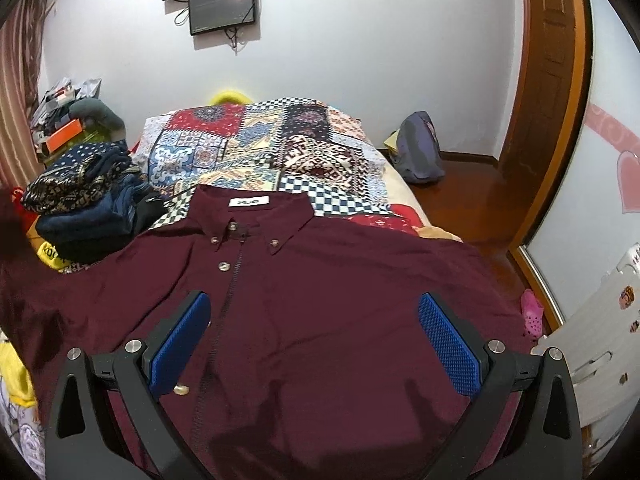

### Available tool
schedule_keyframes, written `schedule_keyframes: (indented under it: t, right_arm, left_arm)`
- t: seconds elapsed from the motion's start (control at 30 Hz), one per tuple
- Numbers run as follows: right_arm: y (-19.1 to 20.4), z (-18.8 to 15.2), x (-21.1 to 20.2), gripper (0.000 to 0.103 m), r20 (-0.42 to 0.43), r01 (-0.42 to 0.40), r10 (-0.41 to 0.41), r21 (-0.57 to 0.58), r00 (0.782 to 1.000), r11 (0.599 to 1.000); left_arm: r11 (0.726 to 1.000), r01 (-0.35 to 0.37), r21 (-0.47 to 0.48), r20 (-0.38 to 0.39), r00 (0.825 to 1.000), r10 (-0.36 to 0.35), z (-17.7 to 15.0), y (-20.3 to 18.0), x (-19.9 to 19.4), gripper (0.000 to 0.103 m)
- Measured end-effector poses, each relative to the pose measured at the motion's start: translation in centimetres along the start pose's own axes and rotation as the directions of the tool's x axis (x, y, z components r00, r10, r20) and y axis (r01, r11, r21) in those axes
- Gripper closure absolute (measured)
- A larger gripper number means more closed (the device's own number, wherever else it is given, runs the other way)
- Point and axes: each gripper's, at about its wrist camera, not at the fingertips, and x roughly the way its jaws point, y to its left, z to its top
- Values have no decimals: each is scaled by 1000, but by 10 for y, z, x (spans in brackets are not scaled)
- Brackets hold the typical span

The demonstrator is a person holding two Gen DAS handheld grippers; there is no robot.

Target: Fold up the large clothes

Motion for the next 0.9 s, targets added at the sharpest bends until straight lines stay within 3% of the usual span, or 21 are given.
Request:
schedule_keyframes:
  t: [0.17, 0.27, 0.37, 0.53, 0.67, 0.8, 0.87, 0.9]
  right_arm:
    - [-20, -7, -5, 0, -5, 5, -5, 37, 1000, 999]
    - [-35, -13, -8, 0, -12, 19, -18, 60, 1000, 998]
    - [-48, -16, -6, 0, -30, 33, -30, 79, 999, 996]
    - [-68, -22, -3, 0, -60, 55, -49, 108, 997, 993]
    - [-78, -27, -1, 0, -81, 69, -59, 120, 995, 990]
    - [-80, -30, 0, 0, -95, 78, -67, 112, 993, 991]
    - [-80, -32, 1, 0, -104, 82, -72, 97, 992, 992]
    - [-80, -32, 1, 0, -106, 81, -72, 89, 992, 993]
  left_arm:
    - [975, 166, 150, -71, 985, -157, -15, -107, 36, 99]
    - [943, 260, 209, -178, 958, -225, -42, -165, 61, 99]
    - [916, 307, 257, -291, 929, -230, -79, -206, 87, 99]
    - [874, 400, 275, -501, 836, -225, -153, -247, 119, 99]
    - [833, 452, 318, -621, 763, -177, -205, -269, 125, 99]
    - [806, 501, 315, -739, 663, -122, -242, -275, 127, 95]
    - [801, 514, 307, -775, 624, -104, -248, -271, 124, 93]
    - [796, 521, 307, -784, 612, -99, -251, -271, 122, 93]
